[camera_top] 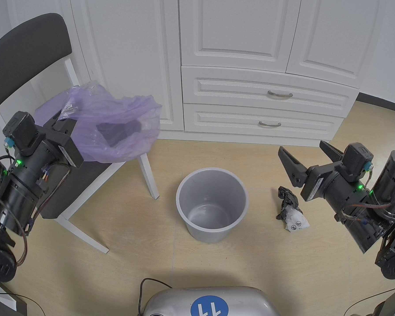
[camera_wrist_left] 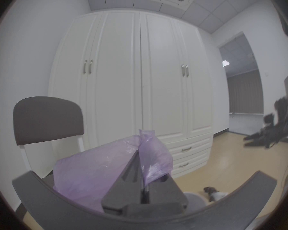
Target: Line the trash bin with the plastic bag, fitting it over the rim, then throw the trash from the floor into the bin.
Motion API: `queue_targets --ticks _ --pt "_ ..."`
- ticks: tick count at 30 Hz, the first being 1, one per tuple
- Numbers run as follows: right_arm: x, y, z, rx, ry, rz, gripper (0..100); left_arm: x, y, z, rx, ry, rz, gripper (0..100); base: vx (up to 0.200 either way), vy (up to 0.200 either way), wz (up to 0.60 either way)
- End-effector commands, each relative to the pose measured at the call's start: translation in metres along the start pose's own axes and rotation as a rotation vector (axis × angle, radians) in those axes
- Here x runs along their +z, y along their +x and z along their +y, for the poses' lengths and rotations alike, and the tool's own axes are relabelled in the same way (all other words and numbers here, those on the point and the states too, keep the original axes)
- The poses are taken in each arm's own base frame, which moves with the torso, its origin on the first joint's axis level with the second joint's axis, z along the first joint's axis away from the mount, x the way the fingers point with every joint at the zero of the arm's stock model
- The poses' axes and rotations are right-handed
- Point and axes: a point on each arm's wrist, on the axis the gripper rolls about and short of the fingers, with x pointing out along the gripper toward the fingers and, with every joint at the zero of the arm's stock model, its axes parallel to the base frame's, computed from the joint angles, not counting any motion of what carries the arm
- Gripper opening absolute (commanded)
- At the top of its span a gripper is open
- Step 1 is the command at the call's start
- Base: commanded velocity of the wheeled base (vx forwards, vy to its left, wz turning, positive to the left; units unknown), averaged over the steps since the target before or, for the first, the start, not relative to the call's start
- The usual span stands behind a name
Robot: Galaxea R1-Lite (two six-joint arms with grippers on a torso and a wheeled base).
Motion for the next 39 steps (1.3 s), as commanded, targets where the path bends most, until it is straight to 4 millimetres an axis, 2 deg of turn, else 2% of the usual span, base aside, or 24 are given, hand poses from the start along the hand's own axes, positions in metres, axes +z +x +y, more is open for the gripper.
queue_targets --ticks 1,3,7,8,10,15,20,25,28,31,34,39 --pt "-0.031 -0.015 0.018 0.055 -0.117 0.086 100 0.052 -0.04 -0.012 -0.013 -0.067 -0.112 0 0.0 0.0 0.0" --pt "-0.033 -0.021 0.026 0.091 -0.136 0.093 100 0.057 -0.048 -0.009 -0.004 -0.068 -0.112 0 0.0 0.0 0.0" --pt "-0.04 -0.02 0.037 0.123 -0.058 0.075 100 0.064 -0.054 -0.007 -0.015 -0.07 -0.112 0 0.0 0.0 0.0" --pt "-0.04 -0.02 0.037 0.123 -0.058 0.075 100 0.064 -0.054 -0.007 -0.015 -0.07 -0.112 0 0.0 0.0 0.0" --pt "-0.053 -0.013 0.039 0.112 -0.055 0.098 100 0.065 -0.055 -0.01 -0.035 -0.079 -0.11 0 0.0 0.0 0.0" --pt "-0.063 -0.009 0.043 0.113 -0.04 0.117 100 0.065 -0.056 -0.011 -0.041 -0.083 -0.113 0 0.0 0.0 0.0" --pt "-0.07 -0.005 0.045 0.106 -0.043 0.139 100 0.069 -0.059 -0.012 -0.053 -0.094 -0.134 0 0.0 0.0 0.0" --pt "-0.07 0.001 0.049 0.101 0.032 0.138 100 0.073 -0.063 -0.019 -0.108 -0.123 -0.149 0 0.0 0.0 0.0" --pt "-0.065 0.011 0.052 0.083 0.099 0.155 100 0.077 -0.067 -0.021 -0.133 -0.135 -0.163 0 0.0 0.0 0.0" --pt "-0.056 0.012 0.052 0.075 0.141 0.178 100 0.078 -0.069 -0.02 -0.131 -0.138 -0.172 0 0.0 0.0 0.0" --pt "-0.031 0.006 0.053 0.071 0.231 0.311 100 0.079 -0.069 -0.019 -0.132 -0.134 -0.177 0 0.0 0.0 0.0" --pt "-0.001 -0.003 0.055 0.129 0.388 0.545 100 0.082 -0.071 -0.021 -0.145 -0.143 -0.185 0 0.0 0.0 0.0"
